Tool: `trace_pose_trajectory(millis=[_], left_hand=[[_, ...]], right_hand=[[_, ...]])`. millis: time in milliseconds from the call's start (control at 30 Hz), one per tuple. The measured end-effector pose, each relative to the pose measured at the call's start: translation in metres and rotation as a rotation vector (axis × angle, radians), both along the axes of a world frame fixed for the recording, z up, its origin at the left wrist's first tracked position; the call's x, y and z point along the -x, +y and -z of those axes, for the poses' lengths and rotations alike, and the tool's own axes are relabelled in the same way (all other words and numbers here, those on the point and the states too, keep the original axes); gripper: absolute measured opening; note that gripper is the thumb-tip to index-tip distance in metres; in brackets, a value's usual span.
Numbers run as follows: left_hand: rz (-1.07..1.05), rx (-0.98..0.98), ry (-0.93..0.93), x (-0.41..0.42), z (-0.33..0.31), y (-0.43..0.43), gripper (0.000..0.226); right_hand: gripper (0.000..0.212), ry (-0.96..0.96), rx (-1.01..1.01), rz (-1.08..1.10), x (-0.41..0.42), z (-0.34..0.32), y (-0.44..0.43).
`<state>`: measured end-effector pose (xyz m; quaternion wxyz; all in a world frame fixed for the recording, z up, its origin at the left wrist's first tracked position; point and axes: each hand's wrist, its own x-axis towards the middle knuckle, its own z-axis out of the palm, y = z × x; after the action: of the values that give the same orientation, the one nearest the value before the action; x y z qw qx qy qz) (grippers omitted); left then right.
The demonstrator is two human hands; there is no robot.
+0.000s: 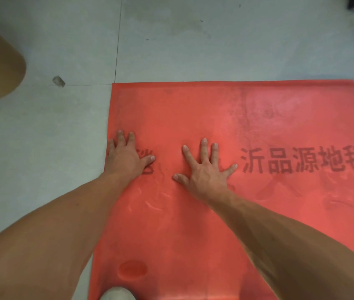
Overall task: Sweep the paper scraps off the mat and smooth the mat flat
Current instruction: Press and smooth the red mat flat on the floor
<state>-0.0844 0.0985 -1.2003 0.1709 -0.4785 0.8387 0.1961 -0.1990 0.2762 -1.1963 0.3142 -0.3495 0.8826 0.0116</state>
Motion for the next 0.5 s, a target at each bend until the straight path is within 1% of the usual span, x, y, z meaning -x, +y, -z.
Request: trace_pose_trajectory(millis=[167, 300, 400, 500], left_hand=[[-0.029, 0.072, 0.017, 0.008, -0.002, -0.001, 0.083], [-0.031, 0.172, 0.069, 0.011, -0.005, -0.009, 0.066], [-0.069, 0.199, 0.108, 0.022, -0.002, -0.027, 0.068], [-0.065, 0.138, 0.129, 0.044, 0.002, -0.06, 0.076]], right_hand=[[0.083, 0.011, -0.008, -0.004, -0.001, 0.001, -0.001], [0.084, 0.012, -0.016, -0.014, 0.0, 0.003, -0.001], [0.083, 0.004, -0.013, -0.017, 0.0, 0.003, -0.002], [0.084, -0.001, -0.02, -0.018, 0.001, 0.005, -0.003]])
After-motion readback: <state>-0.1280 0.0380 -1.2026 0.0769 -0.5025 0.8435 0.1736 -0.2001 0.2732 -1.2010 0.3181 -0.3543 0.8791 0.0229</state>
